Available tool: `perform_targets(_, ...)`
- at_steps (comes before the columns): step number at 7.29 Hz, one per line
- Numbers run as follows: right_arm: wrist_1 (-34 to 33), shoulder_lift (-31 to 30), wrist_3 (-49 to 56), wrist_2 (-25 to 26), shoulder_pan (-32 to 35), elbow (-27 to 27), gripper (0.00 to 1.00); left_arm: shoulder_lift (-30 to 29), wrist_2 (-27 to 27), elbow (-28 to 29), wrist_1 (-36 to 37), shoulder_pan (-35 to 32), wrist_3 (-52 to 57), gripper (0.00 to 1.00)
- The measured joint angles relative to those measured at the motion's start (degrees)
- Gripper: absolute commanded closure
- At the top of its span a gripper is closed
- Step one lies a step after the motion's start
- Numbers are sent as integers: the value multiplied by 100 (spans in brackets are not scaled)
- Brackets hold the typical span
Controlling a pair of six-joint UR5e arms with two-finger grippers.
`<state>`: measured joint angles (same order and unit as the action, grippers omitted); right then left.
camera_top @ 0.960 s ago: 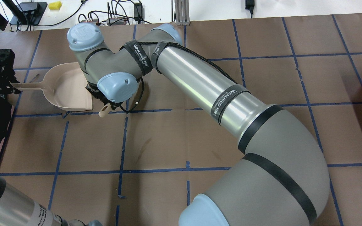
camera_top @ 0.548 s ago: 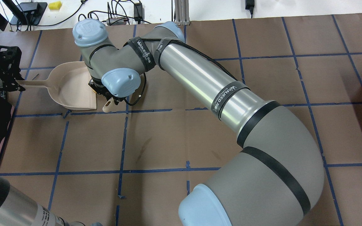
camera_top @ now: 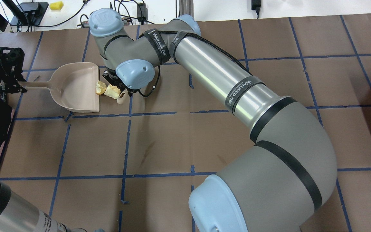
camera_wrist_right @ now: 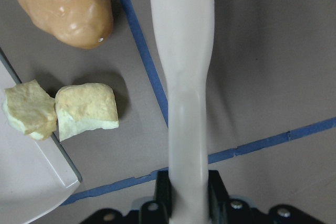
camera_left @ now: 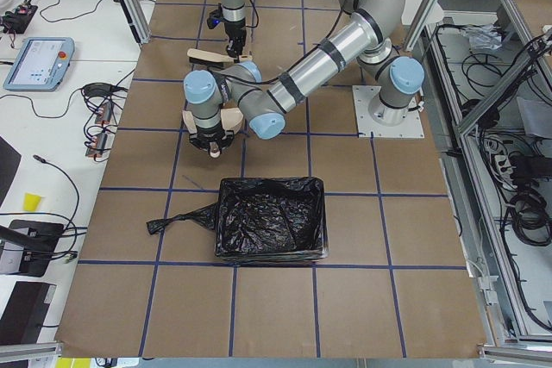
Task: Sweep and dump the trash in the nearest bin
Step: 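Sweep the yellow chunks into the dustpan with the brush in the right gripper, then sweep the brown lump into the dustpan with the right gripper's brush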
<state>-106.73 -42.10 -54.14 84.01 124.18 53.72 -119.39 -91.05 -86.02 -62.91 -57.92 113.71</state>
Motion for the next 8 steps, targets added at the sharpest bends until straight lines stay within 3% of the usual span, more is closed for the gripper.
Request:
perform_targets(5,-430,379,-11,-55,198,-153,100,87,-2,-127,-18,-1,-107,88)
perform_targets(8,-493,566,311,-396,457,-374,100,108,-9,-122,-12,-1,-146,88)
